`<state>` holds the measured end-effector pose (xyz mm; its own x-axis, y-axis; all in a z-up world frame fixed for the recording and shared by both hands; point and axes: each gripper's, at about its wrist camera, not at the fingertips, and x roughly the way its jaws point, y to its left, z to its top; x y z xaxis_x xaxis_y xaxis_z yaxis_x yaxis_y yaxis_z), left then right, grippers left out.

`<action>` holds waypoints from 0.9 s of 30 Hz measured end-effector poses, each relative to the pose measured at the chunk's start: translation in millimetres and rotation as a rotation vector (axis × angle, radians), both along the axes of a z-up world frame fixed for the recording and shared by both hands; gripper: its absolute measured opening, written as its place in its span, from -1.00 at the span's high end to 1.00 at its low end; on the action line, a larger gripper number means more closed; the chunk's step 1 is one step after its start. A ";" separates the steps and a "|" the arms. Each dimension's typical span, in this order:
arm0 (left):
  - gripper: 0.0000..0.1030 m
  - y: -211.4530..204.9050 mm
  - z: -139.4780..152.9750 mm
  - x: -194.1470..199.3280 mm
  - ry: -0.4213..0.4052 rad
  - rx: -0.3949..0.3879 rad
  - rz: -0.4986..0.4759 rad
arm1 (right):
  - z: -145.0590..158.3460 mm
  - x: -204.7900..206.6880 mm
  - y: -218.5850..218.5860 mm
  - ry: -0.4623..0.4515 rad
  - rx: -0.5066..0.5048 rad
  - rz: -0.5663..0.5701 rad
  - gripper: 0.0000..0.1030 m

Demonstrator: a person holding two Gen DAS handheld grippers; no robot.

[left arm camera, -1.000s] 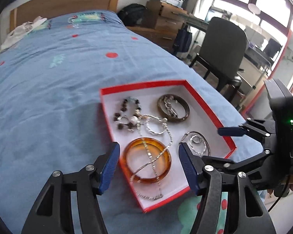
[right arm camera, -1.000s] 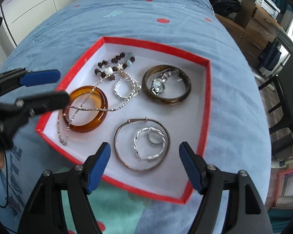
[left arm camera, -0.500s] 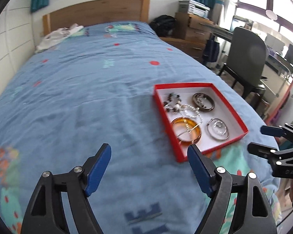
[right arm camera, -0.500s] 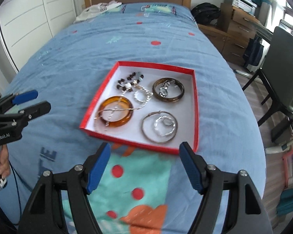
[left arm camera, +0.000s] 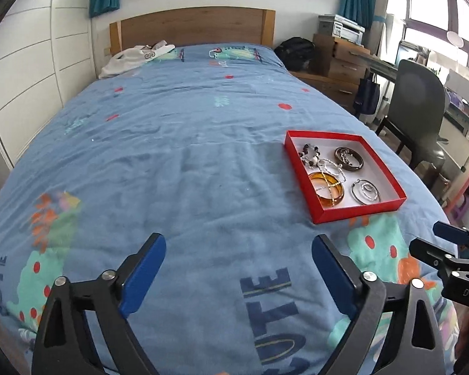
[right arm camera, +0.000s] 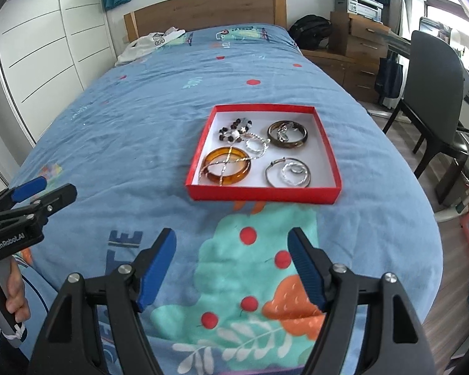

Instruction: Organize jewelry

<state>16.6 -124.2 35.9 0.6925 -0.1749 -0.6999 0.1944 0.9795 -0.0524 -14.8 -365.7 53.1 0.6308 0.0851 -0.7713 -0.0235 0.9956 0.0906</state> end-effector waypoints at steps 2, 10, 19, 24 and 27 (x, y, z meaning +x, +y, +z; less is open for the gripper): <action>-0.84 2.7 -0.6 -4.4 -0.001 0.003 0.007 | -2.2 -4.1 1.4 -0.001 0.006 -0.005 -0.41; -0.88 10.2 -1.2 -15.3 0.005 -0.004 0.013 | -6.0 -14.7 6.4 -0.009 0.006 -0.015 -0.41; -0.91 13.3 -9.8 -18.3 0.031 0.000 0.019 | -9.2 -16.5 0.5 -0.015 0.019 -0.043 -0.41; -0.91 14.3 -15.5 -16.6 0.057 -0.010 0.022 | -14.2 -15.9 0.0 -0.011 0.019 -0.054 -0.41; -0.91 14.2 -18.9 -16.3 0.066 -0.008 0.022 | -16.9 -16.0 0.4 -0.006 0.018 -0.055 -0.41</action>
